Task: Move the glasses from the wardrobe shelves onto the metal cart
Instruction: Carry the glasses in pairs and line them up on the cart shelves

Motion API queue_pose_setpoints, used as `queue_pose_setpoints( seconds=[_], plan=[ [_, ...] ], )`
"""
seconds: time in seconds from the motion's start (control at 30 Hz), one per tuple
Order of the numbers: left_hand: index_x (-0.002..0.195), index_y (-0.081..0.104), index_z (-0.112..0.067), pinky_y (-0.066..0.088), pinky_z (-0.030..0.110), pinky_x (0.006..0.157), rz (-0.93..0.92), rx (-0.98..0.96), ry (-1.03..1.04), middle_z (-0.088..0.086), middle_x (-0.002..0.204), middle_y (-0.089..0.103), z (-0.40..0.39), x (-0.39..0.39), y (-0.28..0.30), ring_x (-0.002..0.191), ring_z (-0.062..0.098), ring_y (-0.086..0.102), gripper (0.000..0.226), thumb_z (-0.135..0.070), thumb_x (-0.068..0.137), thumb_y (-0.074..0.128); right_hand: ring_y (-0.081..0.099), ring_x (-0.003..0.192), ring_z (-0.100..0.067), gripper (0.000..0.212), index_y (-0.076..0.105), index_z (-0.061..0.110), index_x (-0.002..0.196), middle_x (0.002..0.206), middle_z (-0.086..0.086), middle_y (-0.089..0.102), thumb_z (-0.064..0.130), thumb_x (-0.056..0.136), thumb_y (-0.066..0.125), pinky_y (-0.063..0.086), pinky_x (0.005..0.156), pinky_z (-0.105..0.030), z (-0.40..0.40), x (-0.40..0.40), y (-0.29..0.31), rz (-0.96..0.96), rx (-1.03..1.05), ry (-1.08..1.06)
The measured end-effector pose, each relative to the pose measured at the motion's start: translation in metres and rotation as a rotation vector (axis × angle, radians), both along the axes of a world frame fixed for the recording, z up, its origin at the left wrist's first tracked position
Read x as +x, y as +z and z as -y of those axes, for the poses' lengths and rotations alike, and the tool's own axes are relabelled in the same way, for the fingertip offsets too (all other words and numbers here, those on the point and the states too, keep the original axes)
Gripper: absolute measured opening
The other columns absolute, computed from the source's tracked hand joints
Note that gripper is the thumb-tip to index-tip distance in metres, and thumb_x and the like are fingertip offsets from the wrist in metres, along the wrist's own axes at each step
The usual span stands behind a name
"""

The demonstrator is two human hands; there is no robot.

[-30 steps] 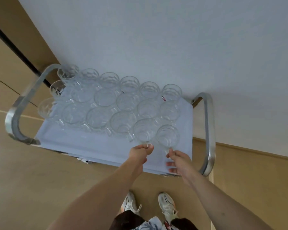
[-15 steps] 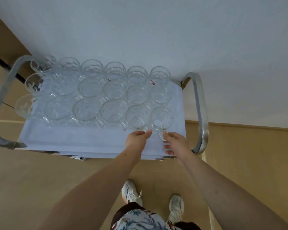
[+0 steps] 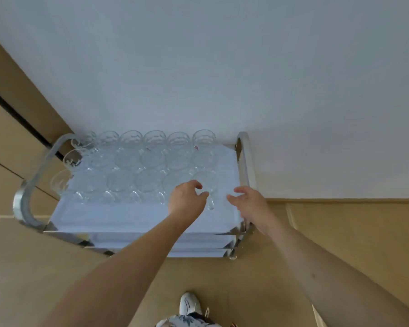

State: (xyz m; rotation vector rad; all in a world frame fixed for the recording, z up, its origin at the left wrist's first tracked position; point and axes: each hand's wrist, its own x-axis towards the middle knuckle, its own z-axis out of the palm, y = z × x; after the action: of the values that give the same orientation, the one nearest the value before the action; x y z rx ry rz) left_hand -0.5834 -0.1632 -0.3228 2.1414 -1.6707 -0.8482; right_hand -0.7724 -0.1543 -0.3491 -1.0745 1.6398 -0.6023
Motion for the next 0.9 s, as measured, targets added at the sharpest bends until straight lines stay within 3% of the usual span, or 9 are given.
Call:
queue_pose_setpoints(
  seconds=[0.1, 0.23, 0.4, 0.63, 0.9],
  plan=[
    [0.127, 0.065, -0.025, 0.049, 0.034, 0.093, 0.066, -0.114, -0.142, 0.001, 0.129, 0.065, -0.01, -0.046, 0.023, 0.116, 0.022, 0.06, 0.037, -0.043, 0.094, 0.065, 0.058, 0.121, -0.021, 0.056, 0.052, 0.022, 0.142, 0.135, -0.003, 0.057, 0.044, 0.093, 0.068, 0.048, 0.102, -0.034, -0.021, -0.04, 0.032, -0.07, -0.107, 0.007],
    [0.131, 0.063, -0.023, 0.042, 0.036, 0.106, 0.102, -0.253, -0.344, 0.001, 0.14, 0.058, -0.021, -0.127, 0.051, 0.13, 0.024, 0.05, 0.04, -0.041, 0.096, 0.065, 0.06, 0.119, -0.021, 0.059, 0.051, 0.025, 0.143, 0.138, -0.004, 0.056, 0.047, 0.091, 0.068, 0.052, 0.101, -0.041, -0.055, -0.113, 0.062, -0.213, -0.22, -0.039],
    [0.138, 0.056, -0.023, 0.04, 0.039, 0.108, 0.128, -0.373, -0.611, 0.001, 0.146, 0.051, -0.049, -0.236, 0.075, 0.136, 0.024, 0.042, 0.045, -0.042, 0.097, 0.061, 0.055, 0.125, -0.021, 0.06, 0.05, 0.024, 0.144, 0.138, -0.004, 0.056, 0.047, 0.092, 0.067, 0.046, 0.104, -0.036, -0.115, -0.217, 0.087, -0.372, -0.272, -0.145],
    [0.141, 0.053, -0.023, 0.039, 0.041, 0.111, 0.104, -0.439, -0.962, 0.003, 0.149, 0.049, -0.105, -0.396, 0.086, 0.139, 0.026, 0.04, 0.049, -0.043, 0.097, 0.06, 0.05, 0.13, -0.021, 0.066, 0.044, 0.026, 0.148, 0.145, -0.003, 0.051, 0.052, 0.091, 0.065, 0.043, 0.1, -0.033, -0.221, -0.352, 0.096, -0.53, -0.241, -0.393],
    [0.145, 0.048, -0.024, 0.036, 0.04, 0.114, 0.115, -0.409, -1.314, 0.004, 0.152, 0.045, -0.177, -0.522, 0.075, 0.14, 0.026, 0.037, 0.055, -0.046, 0.096, 0.059, 0.042, 0.136, -0.03, 0.071, 0.041, 0.026, 0.15, 0.147, -0.007, 0.048, 0.055, 0.09, 0.064, 0.039, 0.11, -0.042, -0.328, -0.446, 0.081, -0.672, -0.055, -0.649]
  ],
)
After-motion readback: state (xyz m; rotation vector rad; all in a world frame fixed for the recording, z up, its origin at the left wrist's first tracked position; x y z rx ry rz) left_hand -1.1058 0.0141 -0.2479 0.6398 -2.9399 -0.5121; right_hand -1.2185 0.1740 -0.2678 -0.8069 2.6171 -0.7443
